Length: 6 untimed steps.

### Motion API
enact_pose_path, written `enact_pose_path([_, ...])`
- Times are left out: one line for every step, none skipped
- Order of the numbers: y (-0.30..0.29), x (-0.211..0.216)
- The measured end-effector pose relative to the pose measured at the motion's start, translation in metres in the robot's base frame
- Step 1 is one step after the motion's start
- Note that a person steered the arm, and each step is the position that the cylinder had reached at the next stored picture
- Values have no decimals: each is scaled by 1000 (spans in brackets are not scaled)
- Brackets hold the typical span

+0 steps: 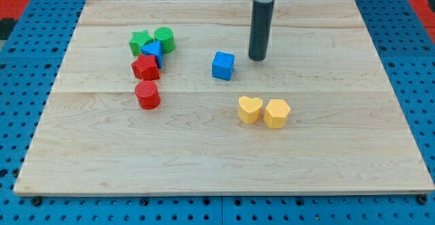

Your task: Push the blue cube to the yellow heart

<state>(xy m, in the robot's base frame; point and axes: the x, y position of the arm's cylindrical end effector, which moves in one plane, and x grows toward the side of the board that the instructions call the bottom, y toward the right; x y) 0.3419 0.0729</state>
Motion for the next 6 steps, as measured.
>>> enact_pose_path([-57,-6])
enact_pose_path([-83,18])
enact_pose_path([-49,61])
enact_pose_path([12,89])
enact_pose_path([-4,36])
enact_pose_path([-64,-27])
